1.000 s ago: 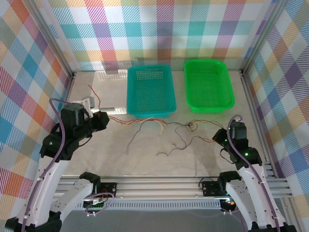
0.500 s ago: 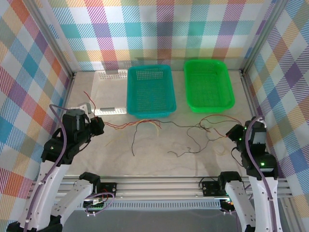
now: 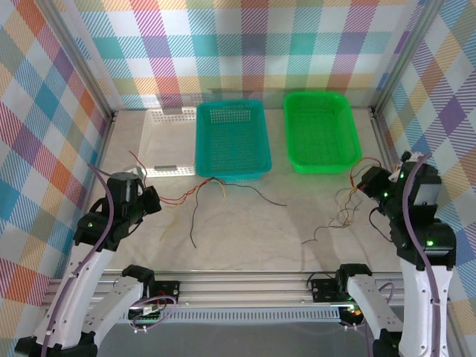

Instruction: Untangle the cables

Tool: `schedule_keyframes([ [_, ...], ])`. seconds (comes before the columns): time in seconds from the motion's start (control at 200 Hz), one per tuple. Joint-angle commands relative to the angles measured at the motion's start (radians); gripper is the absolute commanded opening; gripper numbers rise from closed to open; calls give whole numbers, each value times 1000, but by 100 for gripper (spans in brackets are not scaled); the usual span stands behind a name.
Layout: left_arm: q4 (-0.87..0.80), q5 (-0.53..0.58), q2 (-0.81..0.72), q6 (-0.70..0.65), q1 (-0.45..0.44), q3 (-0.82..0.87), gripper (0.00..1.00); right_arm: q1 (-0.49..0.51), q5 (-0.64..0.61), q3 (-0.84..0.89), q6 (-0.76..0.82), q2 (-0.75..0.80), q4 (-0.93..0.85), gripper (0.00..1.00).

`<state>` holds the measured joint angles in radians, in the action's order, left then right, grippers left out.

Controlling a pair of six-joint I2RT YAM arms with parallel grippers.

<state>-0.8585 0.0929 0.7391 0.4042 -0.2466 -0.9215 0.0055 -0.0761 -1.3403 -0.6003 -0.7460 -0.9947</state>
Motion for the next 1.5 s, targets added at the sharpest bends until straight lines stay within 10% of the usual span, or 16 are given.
schedule_keyframes([
  [0.0, 65, -86, 23, 31, 13, 11, 0, -5, 238, -42, 26, -19, 75, 0],
  [0.18, 173, -227, 85, 107, -20, 29, 0, 0, 648, 24, -30, -72, 253, 0],
  [0.38, 262, -202, 154, 142, -141, 33, 0, 105, 782, 117, -85, -49, 465, 0],
  [0.57, 379, -222, 257, 175, -242, 49, 0, 222, 811, 176, -116, -104, 591, 0],
  [0.75, 477, -272, 261, 176, -284, 51, 45, 280, 807, 231, -97, -168, 639, 0],
  [0.935, 569, -327, 221, 153, -286, 51, 65, 312, 818, 273, -52, -219, 694, 0],
  [1.495, 755, -594, 360, 129, -305, -80, 72, 408, 863, 236, 108, -376, 711, 0],
])
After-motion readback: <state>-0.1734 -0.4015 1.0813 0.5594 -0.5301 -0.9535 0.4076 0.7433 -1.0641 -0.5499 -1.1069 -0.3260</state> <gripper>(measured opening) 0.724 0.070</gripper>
